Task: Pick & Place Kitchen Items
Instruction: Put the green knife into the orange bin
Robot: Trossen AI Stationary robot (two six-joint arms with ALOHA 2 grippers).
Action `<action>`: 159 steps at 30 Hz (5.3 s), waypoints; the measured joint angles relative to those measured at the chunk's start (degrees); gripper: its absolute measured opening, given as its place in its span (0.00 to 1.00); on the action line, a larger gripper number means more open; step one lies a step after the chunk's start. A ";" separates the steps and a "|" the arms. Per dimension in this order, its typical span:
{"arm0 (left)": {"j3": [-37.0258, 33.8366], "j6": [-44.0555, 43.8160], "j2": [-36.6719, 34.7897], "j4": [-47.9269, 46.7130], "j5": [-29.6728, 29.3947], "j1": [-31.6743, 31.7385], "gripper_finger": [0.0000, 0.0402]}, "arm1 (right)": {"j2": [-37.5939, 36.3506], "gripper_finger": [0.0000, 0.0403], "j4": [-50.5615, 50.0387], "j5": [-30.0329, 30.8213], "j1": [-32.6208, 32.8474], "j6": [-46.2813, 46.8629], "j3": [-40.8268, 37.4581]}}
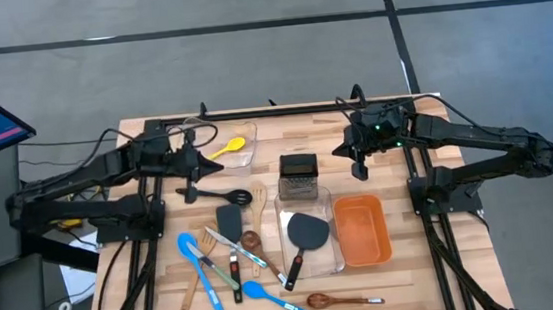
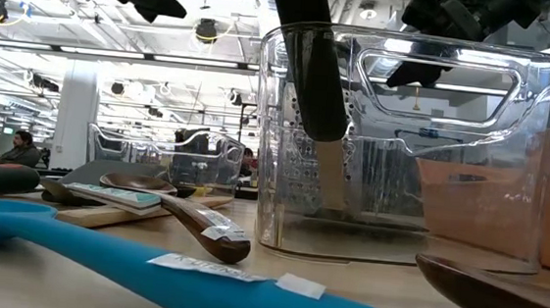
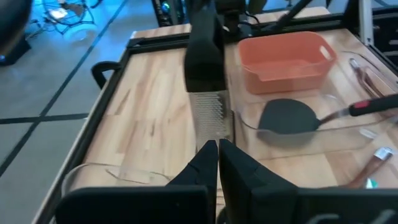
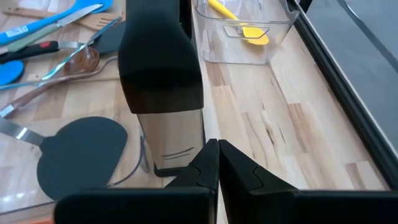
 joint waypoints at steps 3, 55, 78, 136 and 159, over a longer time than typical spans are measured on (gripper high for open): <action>-0.72 0.00 -0.03 0.33 0.00 -1.11 0.01 | 0.00 0.00 -0.01 0.00 0.00 1.75 0.00; -1.36 -4.50 -0.02 2.03 -0.04 -1.94 0.01 | 0.00 0.00 -0.19 -0.02 0.00 6.36 0.00; -1.36 -4.50 -0.02 2.25 -0.04 -1.94 0.01 | 0.00 0.00 -0.21 -0.02 0.00 6.34 0.00; -1.31 -4.52 -0.02 2.28 -0.06 -1.94 0.01 | 0.00 0.00 -0.23 -0.02 0.00 6.32 0.02; -1.31 -4.55 -0.02 2.26 -0.04 -1.94 0.01 | 0.00 0.00 -0.23 -0.02 0.00 6.32 0.02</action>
